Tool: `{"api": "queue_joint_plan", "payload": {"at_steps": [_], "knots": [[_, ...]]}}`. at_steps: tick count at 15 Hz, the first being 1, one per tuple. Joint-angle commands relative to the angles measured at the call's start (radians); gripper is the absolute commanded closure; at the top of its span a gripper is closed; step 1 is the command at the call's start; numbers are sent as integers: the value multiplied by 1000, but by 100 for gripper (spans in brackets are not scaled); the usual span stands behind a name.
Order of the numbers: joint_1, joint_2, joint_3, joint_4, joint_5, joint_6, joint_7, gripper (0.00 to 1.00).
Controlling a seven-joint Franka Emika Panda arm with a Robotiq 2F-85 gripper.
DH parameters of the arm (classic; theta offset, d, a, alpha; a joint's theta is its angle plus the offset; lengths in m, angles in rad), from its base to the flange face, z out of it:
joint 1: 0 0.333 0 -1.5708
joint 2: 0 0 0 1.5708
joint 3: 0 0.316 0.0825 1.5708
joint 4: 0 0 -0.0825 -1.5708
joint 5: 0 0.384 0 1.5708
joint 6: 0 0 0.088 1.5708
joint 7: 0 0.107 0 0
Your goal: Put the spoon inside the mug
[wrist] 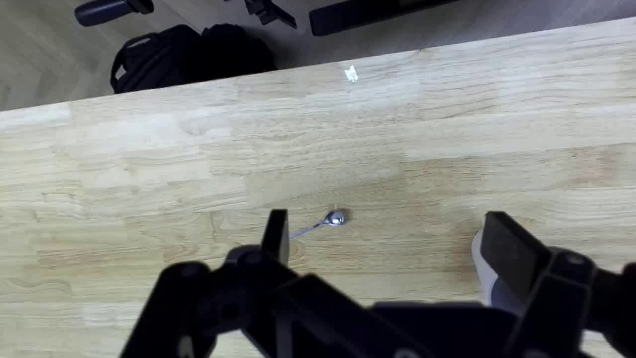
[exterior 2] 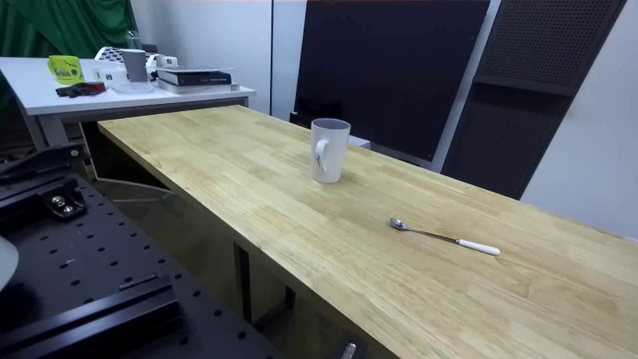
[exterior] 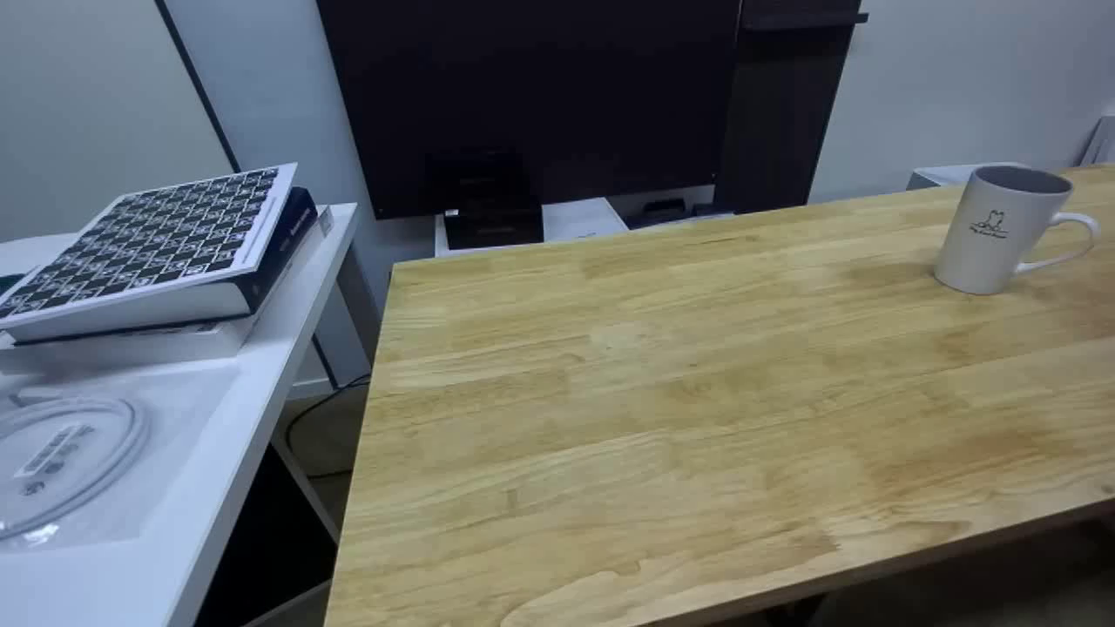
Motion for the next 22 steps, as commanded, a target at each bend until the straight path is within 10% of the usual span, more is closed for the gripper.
{"api": "queue_joint_plan", "payload": {"at_steps": [1,12,22], "knots": [[20,0,-19,1,-6,-3,5,0],[-31,102,-40,59,-32,71,173,0],[-47,451,-157,291,-61,218,397,0]]}}
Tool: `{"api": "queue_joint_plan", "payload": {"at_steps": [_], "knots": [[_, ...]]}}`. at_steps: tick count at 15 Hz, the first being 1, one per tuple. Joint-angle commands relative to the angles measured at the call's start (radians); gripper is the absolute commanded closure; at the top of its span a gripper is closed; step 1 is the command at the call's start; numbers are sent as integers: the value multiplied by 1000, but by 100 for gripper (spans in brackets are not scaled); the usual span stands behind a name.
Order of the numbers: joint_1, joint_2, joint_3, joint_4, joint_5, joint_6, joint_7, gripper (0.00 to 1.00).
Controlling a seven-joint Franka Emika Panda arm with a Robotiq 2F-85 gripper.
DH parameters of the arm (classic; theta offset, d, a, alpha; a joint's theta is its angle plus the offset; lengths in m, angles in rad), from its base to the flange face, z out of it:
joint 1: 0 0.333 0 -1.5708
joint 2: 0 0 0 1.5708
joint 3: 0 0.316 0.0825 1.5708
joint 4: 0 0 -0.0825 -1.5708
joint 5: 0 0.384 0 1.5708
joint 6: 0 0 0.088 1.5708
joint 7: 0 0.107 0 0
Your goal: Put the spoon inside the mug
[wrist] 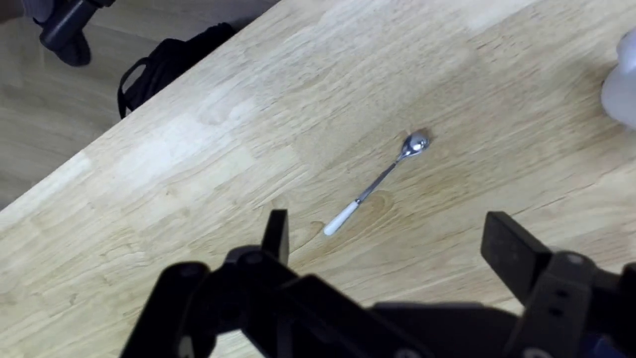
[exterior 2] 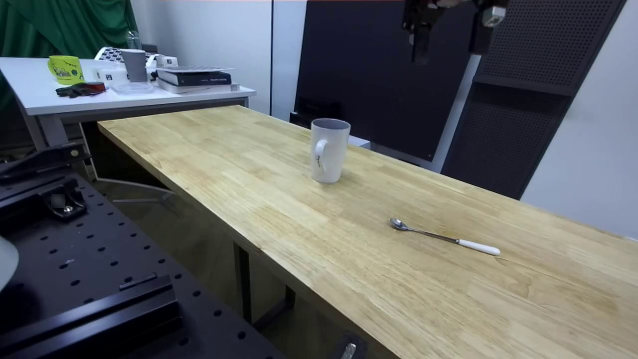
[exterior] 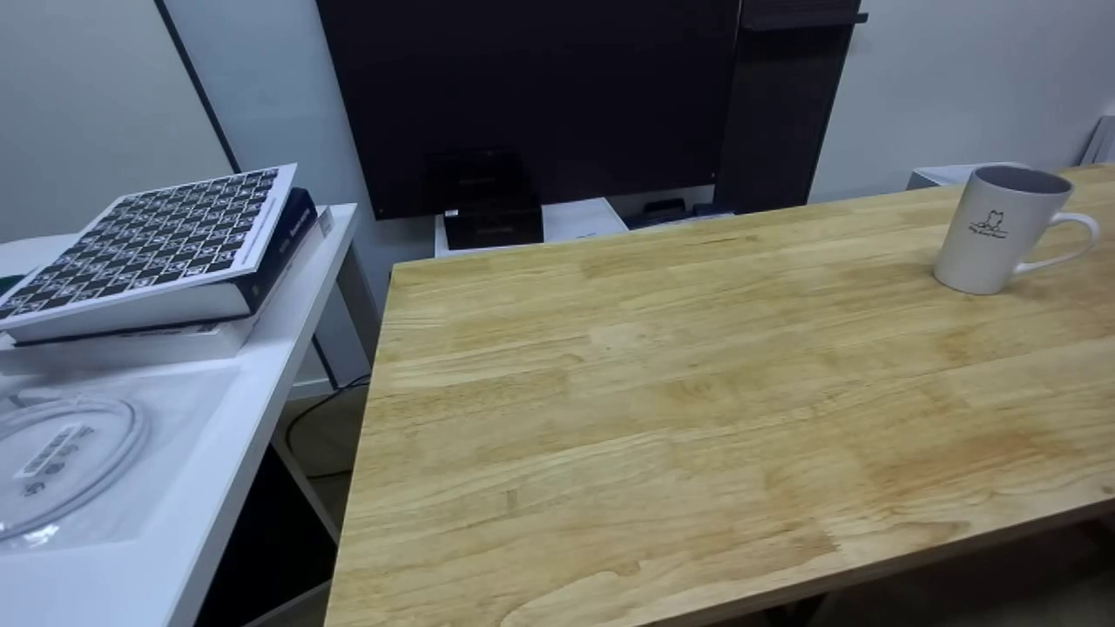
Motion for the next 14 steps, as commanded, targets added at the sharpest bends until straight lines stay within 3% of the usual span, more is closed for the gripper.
{"api": "queue_joint_plan", "payload": {"at_steps": [1,9,14], "knots": [[22,163,-45,146,-24,30,139,0],[80,412,-162,334,20,150,317,0],[62,516,-188,350,158,302,337,0]]}}
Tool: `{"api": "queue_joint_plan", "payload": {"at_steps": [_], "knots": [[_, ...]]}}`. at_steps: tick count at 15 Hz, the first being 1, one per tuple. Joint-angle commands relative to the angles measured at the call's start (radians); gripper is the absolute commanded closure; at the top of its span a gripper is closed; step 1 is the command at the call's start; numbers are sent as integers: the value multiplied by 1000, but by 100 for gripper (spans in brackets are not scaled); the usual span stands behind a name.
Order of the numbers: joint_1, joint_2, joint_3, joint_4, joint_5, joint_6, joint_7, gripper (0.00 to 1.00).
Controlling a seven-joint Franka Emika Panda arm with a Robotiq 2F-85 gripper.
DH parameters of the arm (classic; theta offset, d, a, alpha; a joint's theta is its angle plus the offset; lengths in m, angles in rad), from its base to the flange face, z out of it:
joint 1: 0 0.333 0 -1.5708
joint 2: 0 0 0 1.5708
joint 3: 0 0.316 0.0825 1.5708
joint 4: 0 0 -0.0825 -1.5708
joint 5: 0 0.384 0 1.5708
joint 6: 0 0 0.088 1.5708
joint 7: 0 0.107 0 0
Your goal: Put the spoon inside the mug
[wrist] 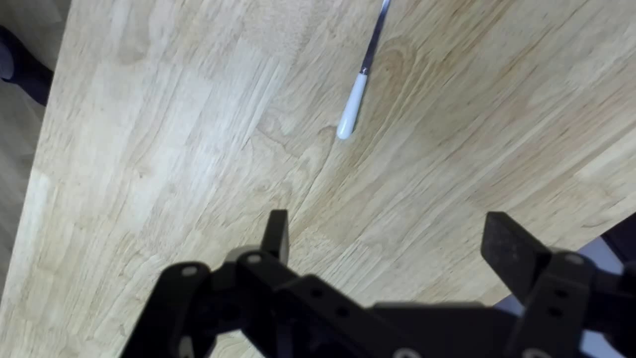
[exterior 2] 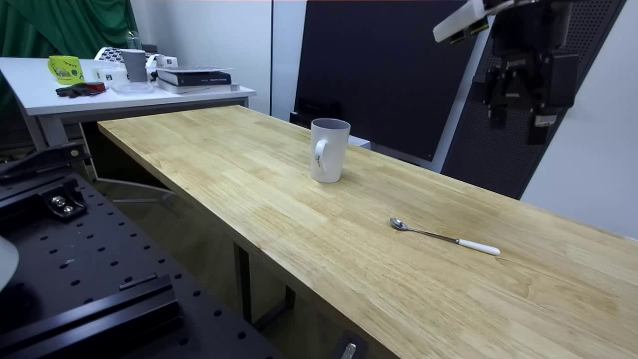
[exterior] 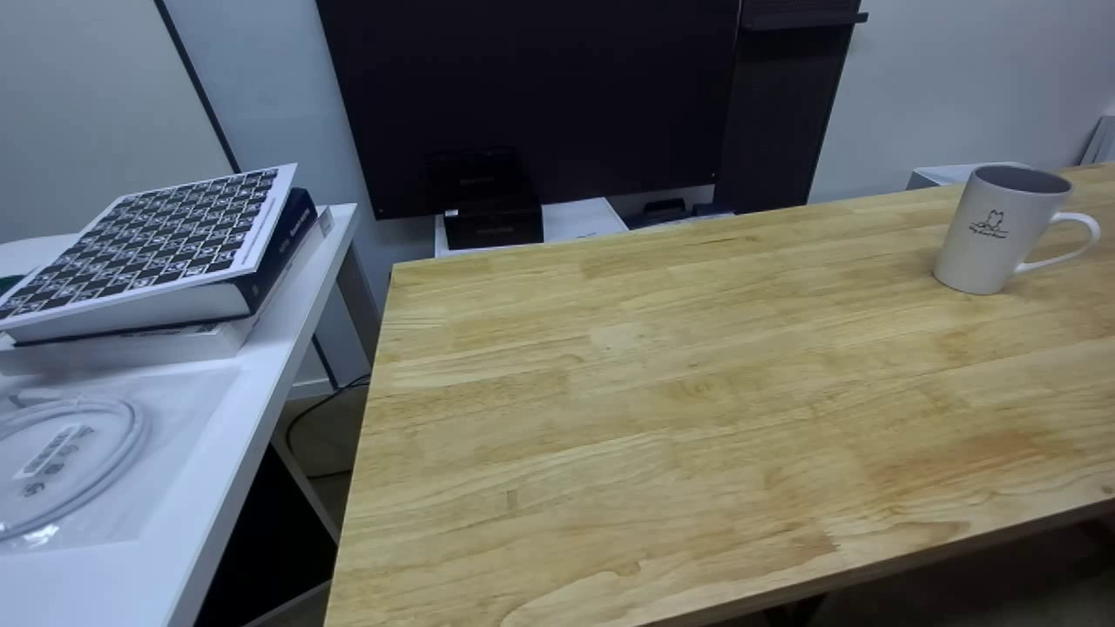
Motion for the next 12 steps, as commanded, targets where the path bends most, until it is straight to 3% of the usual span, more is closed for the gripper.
{"api": "queue_joint_plan", "payload": {"at_steps": [1,7,8,9,12], "knots": [[-4,75,-16,30,104,86,16,0],[-29,131,12,22,263,159,-81,0],[-31,139,14,34,279,115,-101,0],[4,127,-19,7,265,149,-83,0],[1,138,-15,8,282,139,-102,0]]}}
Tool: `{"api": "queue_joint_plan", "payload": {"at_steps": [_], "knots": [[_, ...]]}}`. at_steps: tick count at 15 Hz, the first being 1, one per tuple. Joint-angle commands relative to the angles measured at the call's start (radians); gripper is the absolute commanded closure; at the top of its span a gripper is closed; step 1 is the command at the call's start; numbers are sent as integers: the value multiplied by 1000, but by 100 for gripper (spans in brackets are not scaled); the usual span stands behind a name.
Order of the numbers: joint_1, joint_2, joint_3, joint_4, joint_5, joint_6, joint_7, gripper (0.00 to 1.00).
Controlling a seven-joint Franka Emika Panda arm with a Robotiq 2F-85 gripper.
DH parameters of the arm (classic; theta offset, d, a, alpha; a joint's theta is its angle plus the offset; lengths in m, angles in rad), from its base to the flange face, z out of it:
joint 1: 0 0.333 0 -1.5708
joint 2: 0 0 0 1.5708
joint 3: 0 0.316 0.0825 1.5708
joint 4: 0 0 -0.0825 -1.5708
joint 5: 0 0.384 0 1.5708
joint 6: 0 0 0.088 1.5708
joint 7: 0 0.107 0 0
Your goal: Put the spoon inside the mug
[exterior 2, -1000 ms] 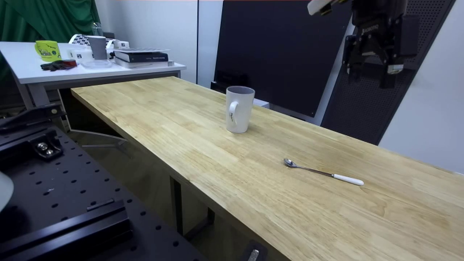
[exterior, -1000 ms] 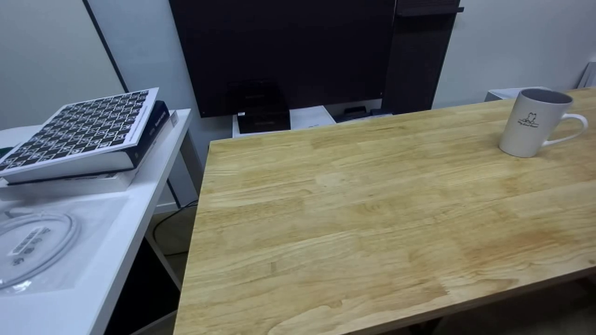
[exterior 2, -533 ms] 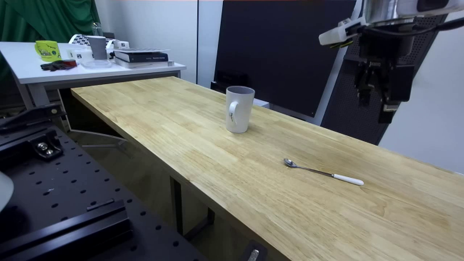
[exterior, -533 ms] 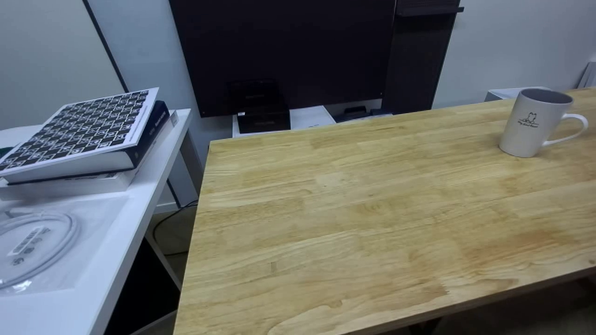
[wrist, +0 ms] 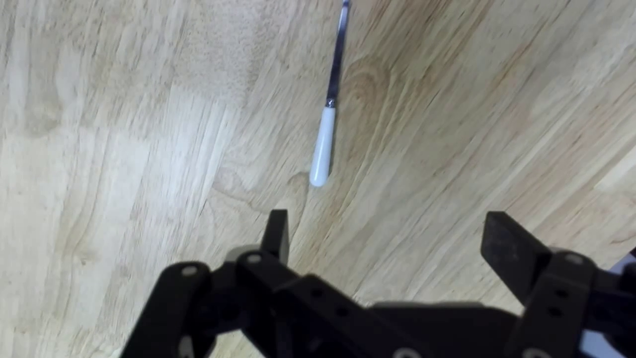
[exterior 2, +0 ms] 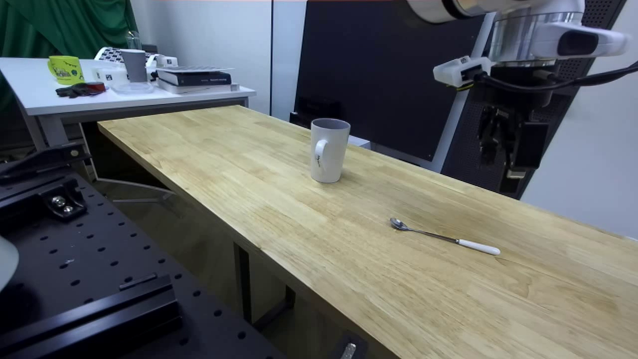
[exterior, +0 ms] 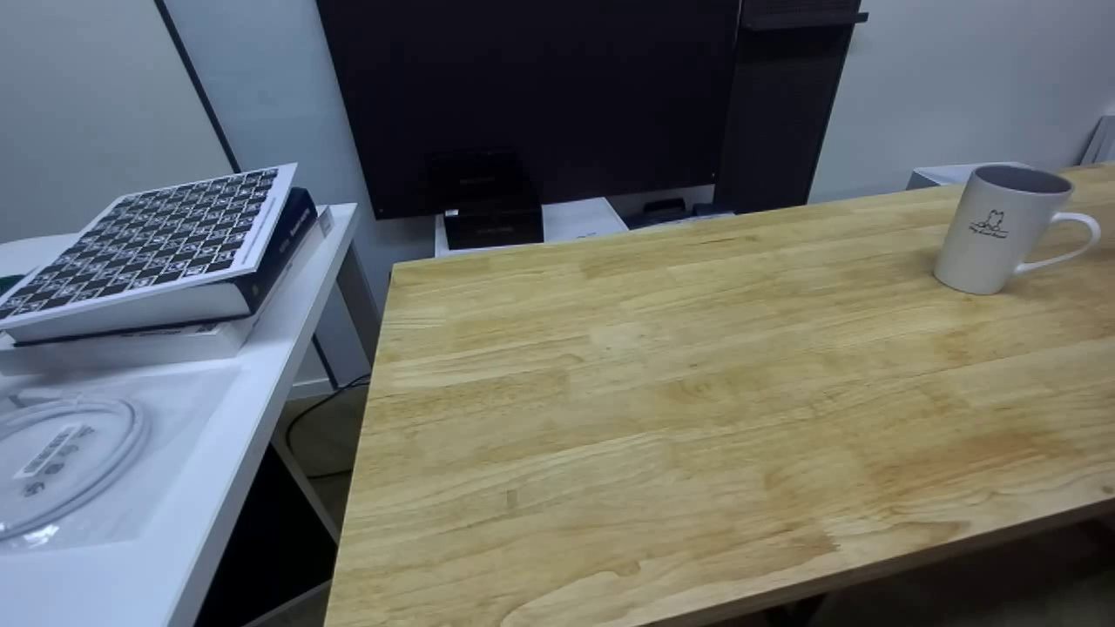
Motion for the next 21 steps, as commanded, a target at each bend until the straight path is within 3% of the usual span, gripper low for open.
{"api": "queue_joint_plan", "payload": {"at_steps": [1,6,10,15,21], "knots": [[16,4,-16,3,21,-3,-15,0],[16,4,-16,5,21,-5,-16,0],[-34,38,18,50,51,-47,-111,0],[-61,111,21,107,107,-51,-185,0],[-57,222,13,191,133,-70,-169,0]]}}
